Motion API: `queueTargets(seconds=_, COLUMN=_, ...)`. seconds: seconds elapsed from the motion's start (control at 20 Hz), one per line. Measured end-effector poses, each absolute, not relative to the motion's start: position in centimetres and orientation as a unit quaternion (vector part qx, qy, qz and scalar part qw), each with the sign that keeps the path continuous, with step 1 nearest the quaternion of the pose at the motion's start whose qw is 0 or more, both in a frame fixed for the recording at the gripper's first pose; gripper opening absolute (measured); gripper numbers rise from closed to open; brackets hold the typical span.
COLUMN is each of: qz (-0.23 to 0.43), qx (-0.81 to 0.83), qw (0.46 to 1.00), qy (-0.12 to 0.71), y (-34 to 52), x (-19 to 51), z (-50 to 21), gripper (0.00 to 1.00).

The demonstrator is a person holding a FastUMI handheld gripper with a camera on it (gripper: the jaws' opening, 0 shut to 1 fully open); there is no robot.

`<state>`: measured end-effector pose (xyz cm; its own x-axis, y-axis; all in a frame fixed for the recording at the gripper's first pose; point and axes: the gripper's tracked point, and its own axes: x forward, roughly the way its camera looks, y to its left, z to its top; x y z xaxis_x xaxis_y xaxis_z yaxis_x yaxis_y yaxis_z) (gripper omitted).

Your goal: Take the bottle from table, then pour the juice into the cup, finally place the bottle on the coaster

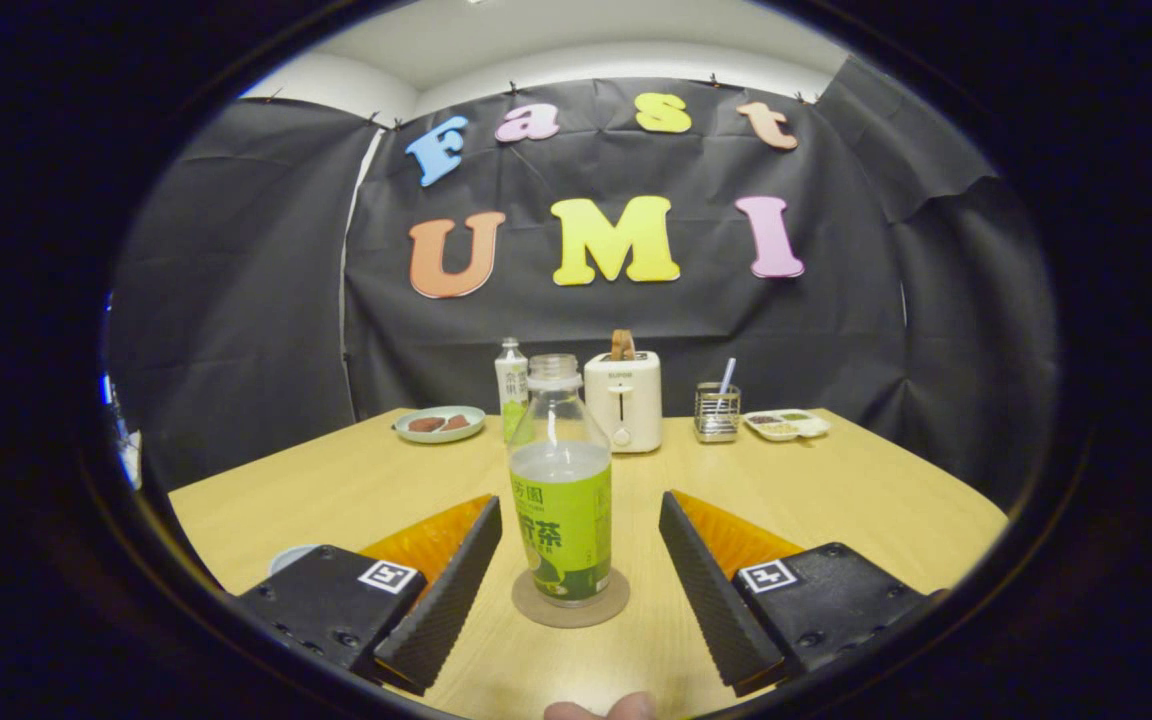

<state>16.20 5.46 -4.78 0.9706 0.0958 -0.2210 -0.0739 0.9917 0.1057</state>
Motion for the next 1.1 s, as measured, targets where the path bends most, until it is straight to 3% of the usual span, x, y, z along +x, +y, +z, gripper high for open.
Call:
queueTargets(seconds=0.65, qz=0.009, qx=0.033, qw=0.998, qy=0.047, y=5.6, x=-1.6, z=4.2, gripper=1.00)
queueTargets(seconds=1.1, qz=-0.027, qx=0.026, qw=0.999, qy=0.034, y=4.5, x=-6.0, z=5.2, gripper=1.00)
